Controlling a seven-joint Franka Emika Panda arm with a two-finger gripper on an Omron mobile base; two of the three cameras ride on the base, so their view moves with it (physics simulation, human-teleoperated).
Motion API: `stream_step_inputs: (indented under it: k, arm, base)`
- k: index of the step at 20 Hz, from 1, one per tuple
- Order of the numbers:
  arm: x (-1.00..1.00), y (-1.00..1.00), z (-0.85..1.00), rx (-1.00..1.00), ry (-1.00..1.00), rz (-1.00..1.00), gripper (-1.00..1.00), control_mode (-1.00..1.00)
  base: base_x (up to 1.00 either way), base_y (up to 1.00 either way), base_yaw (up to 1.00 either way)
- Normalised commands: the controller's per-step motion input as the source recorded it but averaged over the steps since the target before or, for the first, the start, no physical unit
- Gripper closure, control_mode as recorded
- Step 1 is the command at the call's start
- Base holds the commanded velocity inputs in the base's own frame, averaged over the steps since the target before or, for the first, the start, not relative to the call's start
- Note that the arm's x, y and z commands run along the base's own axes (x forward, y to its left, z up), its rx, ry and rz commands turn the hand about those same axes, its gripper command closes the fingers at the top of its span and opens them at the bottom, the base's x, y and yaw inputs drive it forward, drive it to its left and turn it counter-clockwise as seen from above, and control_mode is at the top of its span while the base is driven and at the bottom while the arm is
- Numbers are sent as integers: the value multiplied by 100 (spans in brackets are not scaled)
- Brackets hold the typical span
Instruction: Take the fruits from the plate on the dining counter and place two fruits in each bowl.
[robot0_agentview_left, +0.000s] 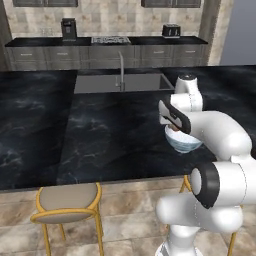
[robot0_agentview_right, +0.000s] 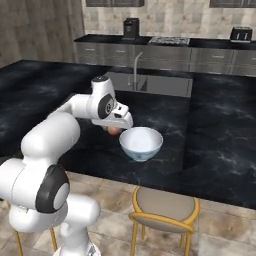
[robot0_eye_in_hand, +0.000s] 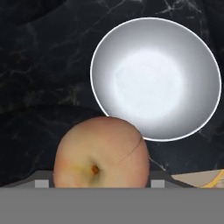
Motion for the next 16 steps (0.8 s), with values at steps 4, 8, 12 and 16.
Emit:
stream_step_inputs:
  k: [4, 8, 12, 16]
  arm:
    - [0, 0, 0, 0, 0, 0, 100, 100]
    - [0, 0, 0, 0, 0, 0, 100, 100]
    - [0, 0, 0, 0, 0, 0, 100, 100]
    - [35, -13, 0, 3, 0, -1, 100, -100]
  base:
    - [36, -1, -4]
    - [21, 0, -13]
    - [23, 0, -18]
    - [22, -1, -7]
